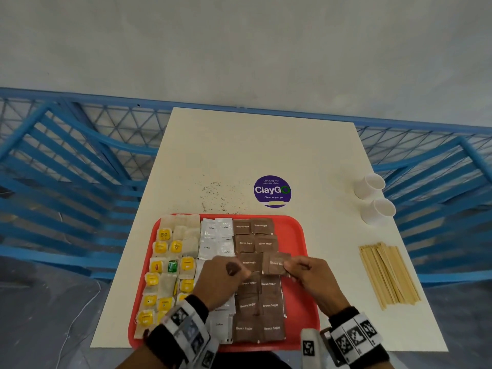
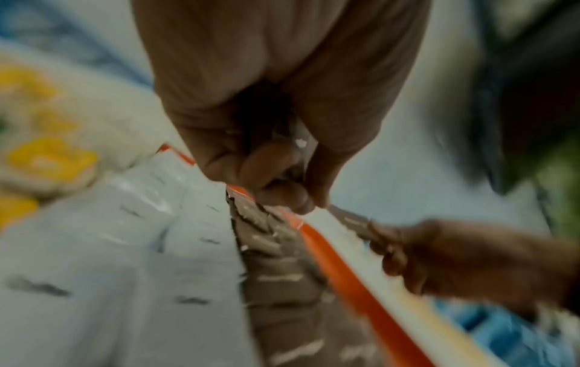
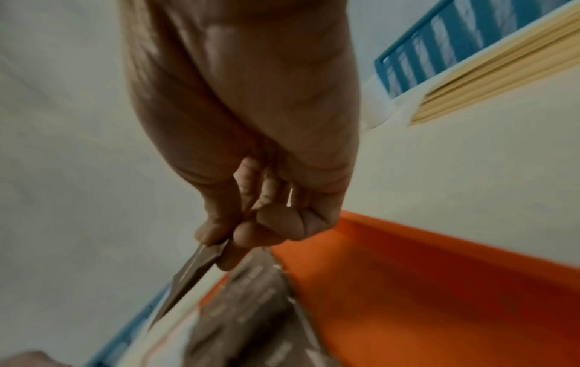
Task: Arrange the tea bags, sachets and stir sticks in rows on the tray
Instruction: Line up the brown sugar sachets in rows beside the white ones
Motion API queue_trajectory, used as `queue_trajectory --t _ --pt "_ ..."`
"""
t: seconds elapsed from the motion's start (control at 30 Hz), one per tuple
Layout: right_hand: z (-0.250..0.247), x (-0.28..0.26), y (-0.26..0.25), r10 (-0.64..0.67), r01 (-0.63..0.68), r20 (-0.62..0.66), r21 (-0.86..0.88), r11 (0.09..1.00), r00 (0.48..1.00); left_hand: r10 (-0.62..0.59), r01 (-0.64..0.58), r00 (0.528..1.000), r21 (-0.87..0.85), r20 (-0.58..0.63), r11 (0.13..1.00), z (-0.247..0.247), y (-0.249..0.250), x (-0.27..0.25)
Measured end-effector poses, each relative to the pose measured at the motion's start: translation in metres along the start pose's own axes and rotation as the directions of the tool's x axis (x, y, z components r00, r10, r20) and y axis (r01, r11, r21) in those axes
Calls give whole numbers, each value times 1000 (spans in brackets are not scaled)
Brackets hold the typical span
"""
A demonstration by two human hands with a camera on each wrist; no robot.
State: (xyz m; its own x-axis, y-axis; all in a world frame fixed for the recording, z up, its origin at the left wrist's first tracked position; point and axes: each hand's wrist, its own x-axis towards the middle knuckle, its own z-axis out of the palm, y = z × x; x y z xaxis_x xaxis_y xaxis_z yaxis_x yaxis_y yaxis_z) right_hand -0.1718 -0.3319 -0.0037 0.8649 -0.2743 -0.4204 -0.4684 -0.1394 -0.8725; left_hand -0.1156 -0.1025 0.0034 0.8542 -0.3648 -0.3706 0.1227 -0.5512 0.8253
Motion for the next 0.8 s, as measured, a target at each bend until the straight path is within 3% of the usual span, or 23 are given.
queue_trajectory --t 0.07,0.13,0.23,0.37,0.5,0.6,0.67,0.7,0.73,0.8 --pt "-5 3 19 101 -99 22 -55 994 995 33 -54 997 369 64 928 13 -11 3" --pt "-4 4 31 145 -140 37 -111 984 989 15 -76 993 525 120 848 27 -19 6" --pt "4 4 40 164 -159 30 -130 979 986 26 -135 981 584 191 800 35 -25 7" --pt "15 7 45 190 -189 -7 -117 975 982 61 -164 980 591 190 790 37 -27 7" --pt "18 12 54 178 -201 -110 -251 947 978 75 -172 979 571 188 803 37 -29 7" --pt "16 9 51 124 -178 -182 -325 929 976 69 -110 990 375 121 920 31 -27 6" --pt "14 5 40 61 -123 -188 -340 932 980 -8 7 998 16 68 1000 19 -16 2" --pt "13 2 31 22 -81 -170 -347 935 985 -102 124 989 -208 110 970 13 -9 0" --pt "13 -2 19 -28 -22 -139 -346 938 990 -185 255 962 -410 202 876 8 -2 0" --pt "19 -14 -13 -144 128 -39 -278 952 989 -215 423 899 -628 381 653 -3 12 -3"
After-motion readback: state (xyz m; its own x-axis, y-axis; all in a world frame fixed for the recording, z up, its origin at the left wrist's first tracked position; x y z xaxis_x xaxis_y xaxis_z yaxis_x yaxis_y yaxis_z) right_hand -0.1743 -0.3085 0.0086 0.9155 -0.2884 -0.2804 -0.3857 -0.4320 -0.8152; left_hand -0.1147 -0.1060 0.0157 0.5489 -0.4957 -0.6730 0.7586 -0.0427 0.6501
